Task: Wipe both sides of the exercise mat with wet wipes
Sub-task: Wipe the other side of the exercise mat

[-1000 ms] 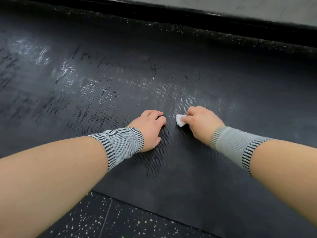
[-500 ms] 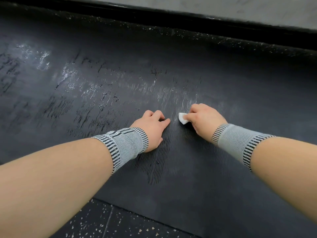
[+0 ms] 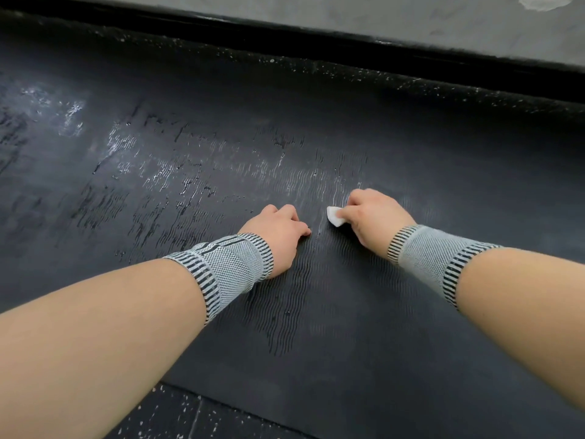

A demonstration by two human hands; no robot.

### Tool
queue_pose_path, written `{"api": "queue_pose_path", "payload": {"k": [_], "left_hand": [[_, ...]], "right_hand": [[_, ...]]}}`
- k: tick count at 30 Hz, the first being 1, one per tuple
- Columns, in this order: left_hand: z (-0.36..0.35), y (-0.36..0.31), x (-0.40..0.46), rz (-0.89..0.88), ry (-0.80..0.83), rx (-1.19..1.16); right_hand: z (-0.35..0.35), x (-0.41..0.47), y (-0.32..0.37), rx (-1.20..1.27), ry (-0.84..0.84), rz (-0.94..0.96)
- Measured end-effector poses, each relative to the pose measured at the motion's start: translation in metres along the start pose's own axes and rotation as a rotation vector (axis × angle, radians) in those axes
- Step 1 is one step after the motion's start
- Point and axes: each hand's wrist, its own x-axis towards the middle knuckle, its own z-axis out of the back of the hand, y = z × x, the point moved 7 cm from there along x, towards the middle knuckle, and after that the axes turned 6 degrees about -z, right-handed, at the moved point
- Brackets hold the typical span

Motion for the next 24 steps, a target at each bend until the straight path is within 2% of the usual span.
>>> {"api": "queue_pose_path", "payload": {"k": [3,5,7,9,13,15,17,20,24], "left_hand": [[0.001,0.002,0.003,0.017,-0.061,-0.06],[0.003,0.004,0.006,0.027,-0.122,-0.093],[0.007,0.007,0.011,0.039,-0.184,-0.118],[0.011,0.014,0.019,0.087,-0.211,-0.148],[0.021,0.031,0.04,0.259,-0.209,-0.185],[0.026,0.04,0.051,0.36,-0.22,-0.223],[0.031,0.05,0.063,0.446,-0.237,-0.274],[0.04,0.054,0.083,0.496,-0.269,-0.256],[0.055,0.059,0.113,0.569,-0.328,-0.317]], "right_hand": [[0.005,-0.029,0.026,0.109,-0.152,0.172],[-0.004,-0.053,0.039,0.12,-0.096,0.299],[-0.007,-0.054,0.036,0.113,-0.031,0.345],[-0.007,-0.03,0.016,0.103,-0.046,0.271],[0.009,0.03,-0.032,0.088,-0.1,-0.024],[0.014,0.032,-0.03,0.068,-0.094,0.002],[0.018,0.014,-0.016,0.109,-0.147,0.121],[0.006,-0.007,-0.006,0.126,-0.113,0.257],[0.016,0.04,-0.044,0.143,-0.148,0.192]]}}
